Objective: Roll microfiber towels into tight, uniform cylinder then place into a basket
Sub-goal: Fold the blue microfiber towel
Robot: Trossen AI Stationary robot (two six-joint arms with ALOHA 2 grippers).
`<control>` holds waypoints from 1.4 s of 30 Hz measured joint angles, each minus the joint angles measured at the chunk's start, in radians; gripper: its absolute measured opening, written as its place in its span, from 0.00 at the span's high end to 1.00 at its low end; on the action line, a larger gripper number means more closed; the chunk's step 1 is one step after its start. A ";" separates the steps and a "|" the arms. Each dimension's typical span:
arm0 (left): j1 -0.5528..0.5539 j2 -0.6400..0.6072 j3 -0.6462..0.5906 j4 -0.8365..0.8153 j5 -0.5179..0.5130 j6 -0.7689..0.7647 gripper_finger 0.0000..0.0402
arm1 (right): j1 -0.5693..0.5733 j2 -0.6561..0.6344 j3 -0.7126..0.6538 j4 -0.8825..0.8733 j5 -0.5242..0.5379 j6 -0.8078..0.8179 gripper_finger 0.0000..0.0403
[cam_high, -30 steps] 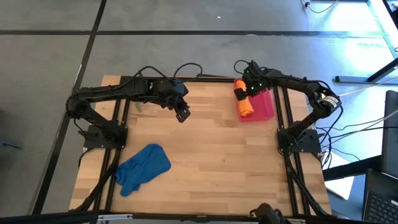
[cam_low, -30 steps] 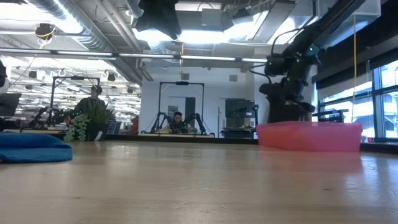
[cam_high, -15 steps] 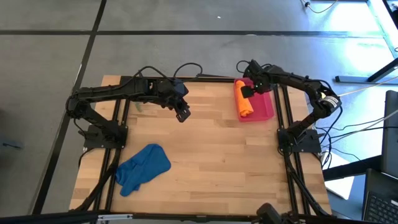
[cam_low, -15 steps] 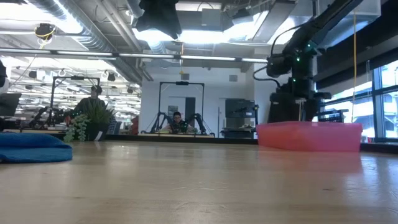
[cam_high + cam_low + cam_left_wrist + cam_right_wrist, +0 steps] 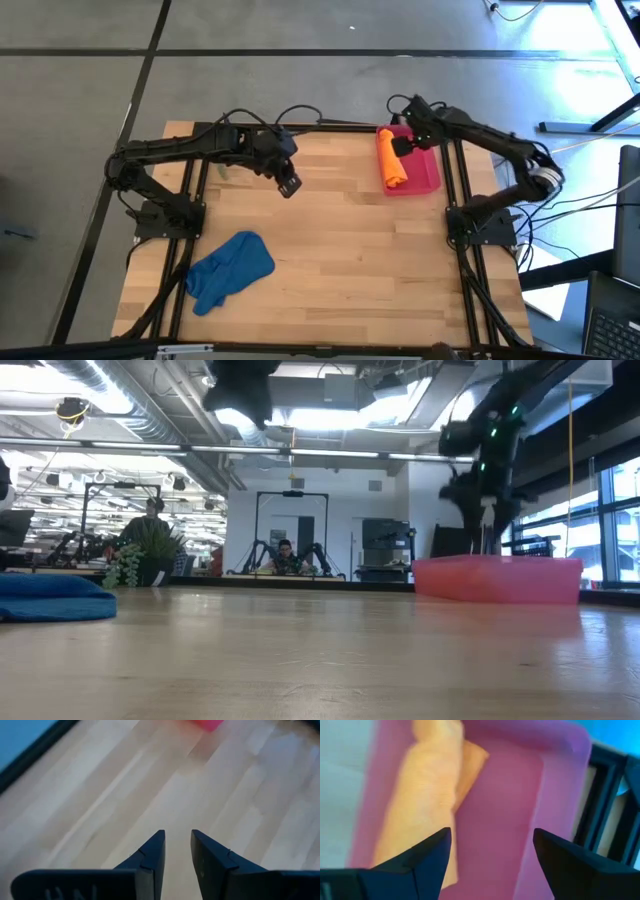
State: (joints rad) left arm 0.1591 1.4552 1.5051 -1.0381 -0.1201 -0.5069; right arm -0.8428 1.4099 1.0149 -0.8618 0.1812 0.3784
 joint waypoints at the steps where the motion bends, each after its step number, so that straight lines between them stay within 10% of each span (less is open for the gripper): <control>1: -0.009 -0.001 0.000 -0.034 -0.009 -0.027 0.79 | 0.013 -0.033 0.000 0.000 -0.011 -0.022 0.29; 14: -0.272 -0.003 -0.005 -0.394 -0.009 -0.684 0.79 | 0.336 -0.265 0.001 0.070 -0.132 -0.099 0.29; 25: -0.432 -0.002 -0.355 -0.084 0.152 -0.951 0.79 | 0.430 -0.268 0.001 0.279 -0.520 -0.331 0.29; 33: -0.454 -0.002 -0.625 0.327 0.160 -0.909 0.79 | 0.443 -0.268 0.001 0.296 -0.532 -0.314 0.29; 42: -0.454 -0.002 -0.766 0.375 0.189 -0.898 0.79 | 0.443 -0.268 0.001 0.296 -0.534 -0.304 0.29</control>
State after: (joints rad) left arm -0.2951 1.4536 0.7388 -0.6636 0.0689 -1.4048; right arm -0.4000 1.1423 1.0161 -0.5655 -0.3527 0.0741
